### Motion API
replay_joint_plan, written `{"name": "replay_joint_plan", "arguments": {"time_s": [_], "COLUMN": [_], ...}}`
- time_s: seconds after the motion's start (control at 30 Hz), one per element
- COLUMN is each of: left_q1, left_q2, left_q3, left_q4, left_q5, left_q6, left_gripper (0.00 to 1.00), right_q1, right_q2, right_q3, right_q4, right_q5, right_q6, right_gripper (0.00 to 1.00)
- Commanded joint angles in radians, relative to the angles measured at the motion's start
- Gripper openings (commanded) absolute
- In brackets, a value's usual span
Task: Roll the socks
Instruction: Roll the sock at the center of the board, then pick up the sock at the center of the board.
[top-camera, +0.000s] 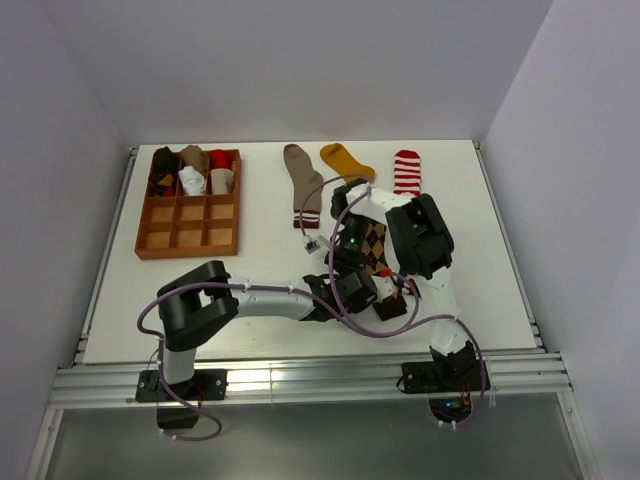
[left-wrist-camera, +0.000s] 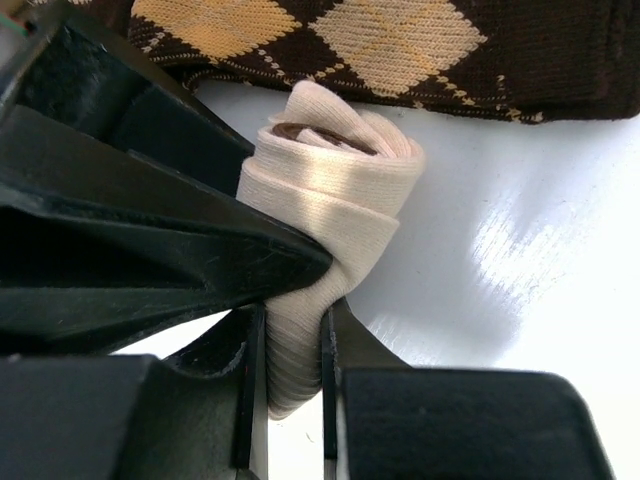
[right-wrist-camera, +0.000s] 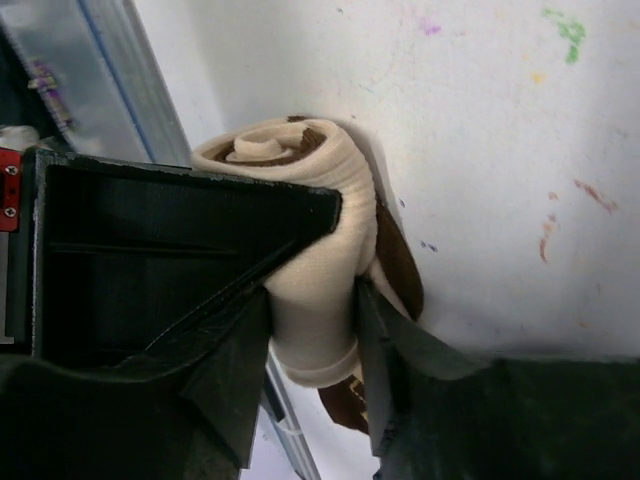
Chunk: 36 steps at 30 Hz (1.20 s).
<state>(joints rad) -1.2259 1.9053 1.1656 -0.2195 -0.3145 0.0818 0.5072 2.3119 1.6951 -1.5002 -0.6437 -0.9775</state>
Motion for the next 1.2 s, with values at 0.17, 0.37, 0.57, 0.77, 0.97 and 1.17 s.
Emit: {"name": "replay_joint_plan", "arguments": {"time_s": [0.17, 0.37, 0.57, 0.77, 0.97, 1.17], "left_q1": [0.045, 0.068, 0.105, 0.137, 0.221, 0.319], "left_q2": [0.049, -0.031, -0.121, -0.216, -0.374, -0.509], "left_q3": [-0.099, -0.187, -0.264, -0.320, -0.368, -0.351], "left_q4": [0.029, 0.091, 0.138, 0.175, 0.203, 0.154], "left_q5": [0.175, 0.161, 0.138, 0.106, 0.097, 0.015], "left_q6": [-0.140, -0.238, -0.300, -0.372, -0.430, -0.497], "left_gripper": [0.00, 0.00, 0.00, 0.00, 0.00, 0.00], "right_q1": [-0.009, -0.111, -0.205, -0.288, -0.328, -0.349], "right_q2": [-0.239, -0.328, -0.405, -0.465, -0.511, -0.554], "right_q3": [-0.094, -0.072, -0.023, 0.000, -0.002, -0.008], "right_q4": [0.329, 0.403, 0.440, 0.462, 0.471, 0.469], "right_q5": [0.039, 0.032, -0.003, -0.014, -0.014, -0.022], "right_q6": [0.143, 0.272, 0.364, 0.411, 0.424, 0.425], "right_gripper": [0.59, 0.60, 0.61, 0.61, 0.61, 0.61]}}
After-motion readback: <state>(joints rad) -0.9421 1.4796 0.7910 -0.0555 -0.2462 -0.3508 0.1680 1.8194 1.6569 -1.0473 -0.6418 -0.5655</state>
